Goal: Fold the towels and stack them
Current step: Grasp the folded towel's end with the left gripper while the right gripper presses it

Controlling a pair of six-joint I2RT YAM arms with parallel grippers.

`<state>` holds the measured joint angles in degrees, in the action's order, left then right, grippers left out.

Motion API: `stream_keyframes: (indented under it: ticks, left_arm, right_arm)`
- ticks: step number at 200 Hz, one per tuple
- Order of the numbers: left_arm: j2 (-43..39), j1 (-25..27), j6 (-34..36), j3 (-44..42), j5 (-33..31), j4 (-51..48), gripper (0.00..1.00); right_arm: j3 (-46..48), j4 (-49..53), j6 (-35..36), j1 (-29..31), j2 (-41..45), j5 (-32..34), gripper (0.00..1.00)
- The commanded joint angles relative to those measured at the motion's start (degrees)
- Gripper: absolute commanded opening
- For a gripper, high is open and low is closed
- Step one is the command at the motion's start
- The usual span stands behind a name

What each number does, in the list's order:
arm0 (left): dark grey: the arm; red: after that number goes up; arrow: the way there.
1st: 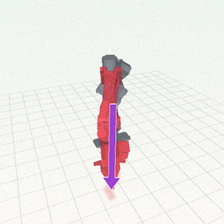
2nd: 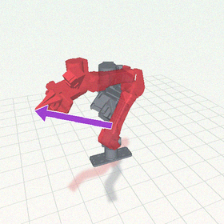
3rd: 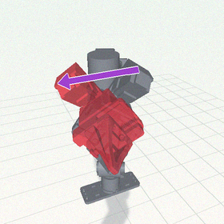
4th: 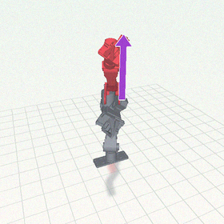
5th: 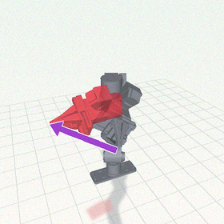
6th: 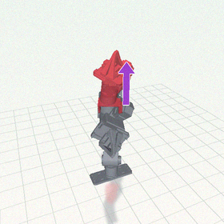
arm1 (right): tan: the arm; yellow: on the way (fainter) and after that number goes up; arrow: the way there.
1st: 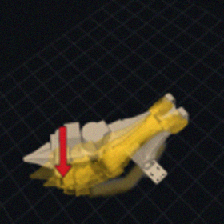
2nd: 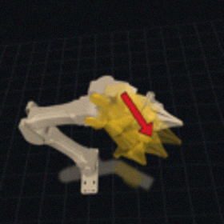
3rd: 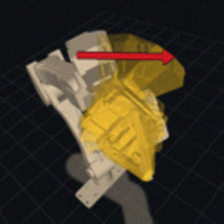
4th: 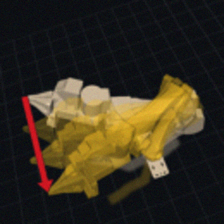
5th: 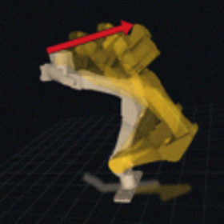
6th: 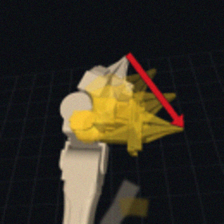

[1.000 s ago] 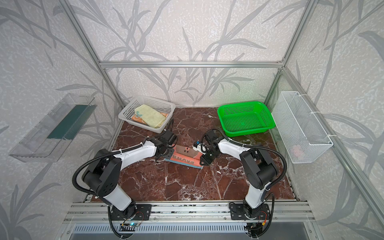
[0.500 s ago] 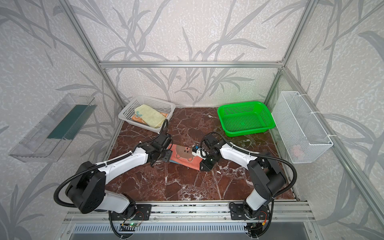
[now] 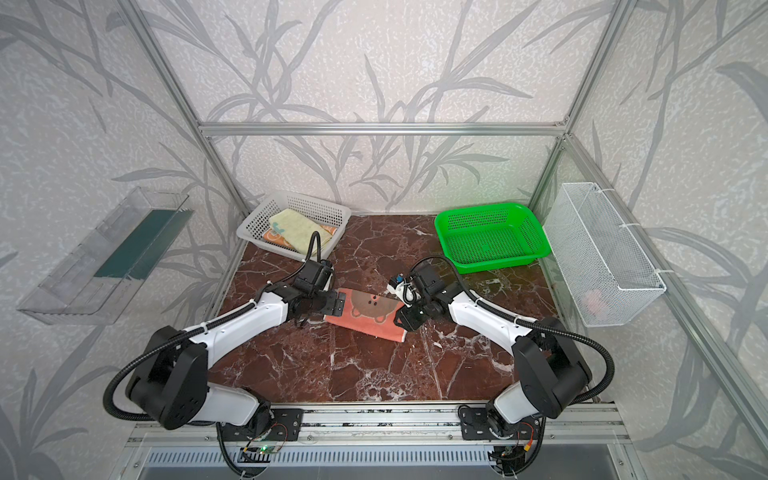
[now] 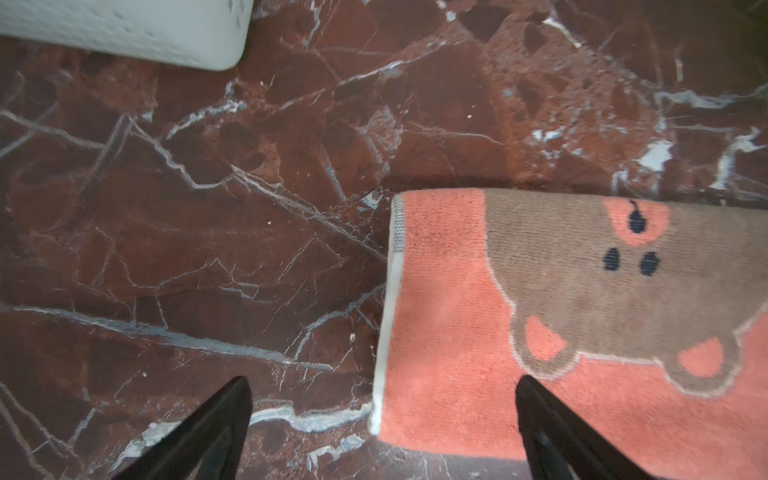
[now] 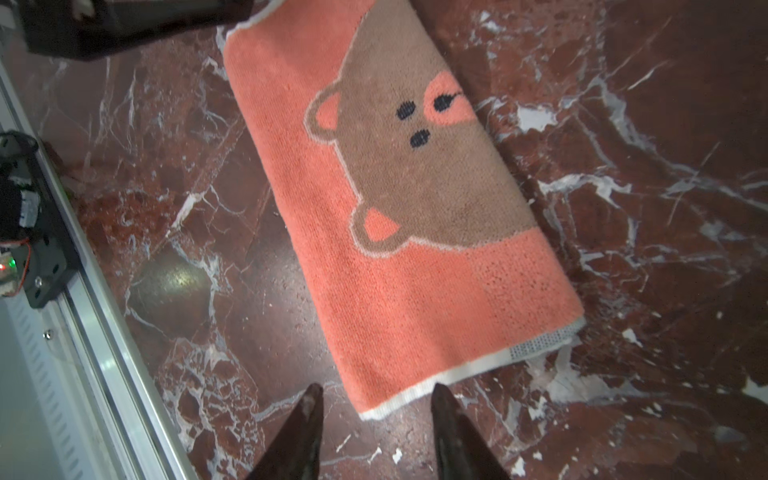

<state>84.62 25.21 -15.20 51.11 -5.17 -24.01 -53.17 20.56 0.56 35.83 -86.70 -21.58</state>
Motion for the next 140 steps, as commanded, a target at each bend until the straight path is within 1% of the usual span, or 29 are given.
stream_keyframes:
  ticks: [1,26,48,52,78,102,140]
  left_arm:
    - [3.71,-1.80,-1.53,3.82,4.72,-1.81,0.99]
    - [7.69,-3.33,-2.02,5.68,5.35,-2.27,0.99]
    - [9.59,-4.56,-2.72,5.80,6.76,-1.45,0.99]
    - [9.79,-4.72,-2.80,5.68,7.19,-1.09,0.99]
    - [11.32,-5.26,-3.12,5.57,10.88,-0.28,0.98]
    - [13.07,-5.26,-3.58,5.25,14.45,0.26,0.93]
    - [15.07,-5.17,-5.08,3.61,16.50,1.79,0.83]
  right_arm:
    - [0.80,-6.72,-7.01,0.89,-3.13,0.42,0.43]
    - [-0.16,-9.27,-9.31,1.58,-7.51,1.17,0.43]
    - [-1.38,-10.45,-10.68,2.50,-10.77,1.97,0.43]
    - [-1.67,-10.35,-10.92,2.51,-12.71,2.13,0.43]
    - [-2.77,-9.04,-12.73,2.51,-16.05,4.95,0.43]
    - [-3.17,-8.43,-13.69,2.49,-17.70,5.71,0.43]
    - [-2.95,-8.82,-14.14,2.53,-18.55,6.37,0.43]
